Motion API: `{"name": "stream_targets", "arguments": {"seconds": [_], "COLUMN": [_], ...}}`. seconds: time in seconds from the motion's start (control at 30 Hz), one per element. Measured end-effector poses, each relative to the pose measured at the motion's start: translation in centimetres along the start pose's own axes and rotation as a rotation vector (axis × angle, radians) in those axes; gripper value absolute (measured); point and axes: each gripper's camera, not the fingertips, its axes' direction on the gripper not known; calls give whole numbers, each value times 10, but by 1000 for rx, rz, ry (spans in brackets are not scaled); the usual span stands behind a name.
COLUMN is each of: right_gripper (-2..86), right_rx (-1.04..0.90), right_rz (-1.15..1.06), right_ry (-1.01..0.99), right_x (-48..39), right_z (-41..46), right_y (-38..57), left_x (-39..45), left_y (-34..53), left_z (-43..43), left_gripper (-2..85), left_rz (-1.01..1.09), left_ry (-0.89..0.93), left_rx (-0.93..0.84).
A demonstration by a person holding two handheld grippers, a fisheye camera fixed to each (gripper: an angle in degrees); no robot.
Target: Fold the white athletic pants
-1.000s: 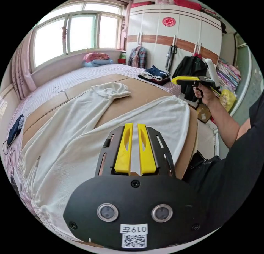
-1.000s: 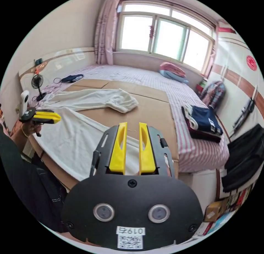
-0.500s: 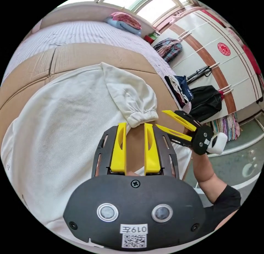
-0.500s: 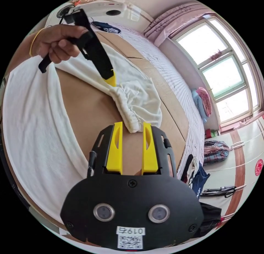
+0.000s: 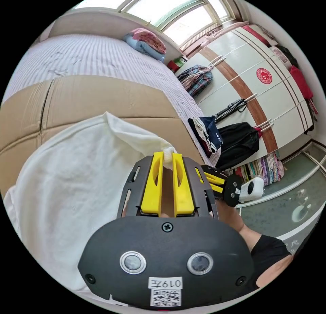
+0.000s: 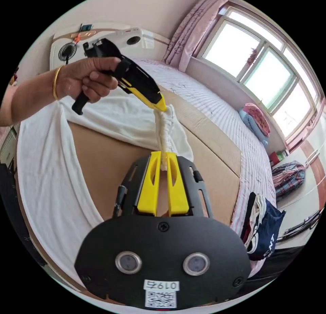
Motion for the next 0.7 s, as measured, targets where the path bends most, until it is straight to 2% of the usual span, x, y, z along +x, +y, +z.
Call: {"name": "stream_targets", "arguments": {"seconds": [0.13, 0.3, 0.37, 0.5, 0.6, 0.7], "right_gripper": [27, 19, 14, 6, -1, 2], "right_rx": [76, 5, -75, -162, -119, -118], "right_rz": [235, 508, 652, 819, 927, 847], "right_ry": [4, -119, -201, -300, -336, -298], "right_x": [109, 233, 285, 341, 375, 385], "right_z": [-2, 35, 63, 104, 116, 119], "right_y": [-3, 10, 28, 62, 84, 81], "left_x": [50, 85, 87, 78, 77, 101], "left_y": [-71, -136, -152, -152, -135, -93], "left_z": [20, 81, 123, 166, 154, 112], "left_gripper": [13, 18, 26, 50, 63, 61], "left_rz": [152, 220, 207, 147, 124, 270], "left_ry": [-59, -119, -131, -131, -105, -129], "left_rx": [42, 3, -88, -206, -158, -64]}}
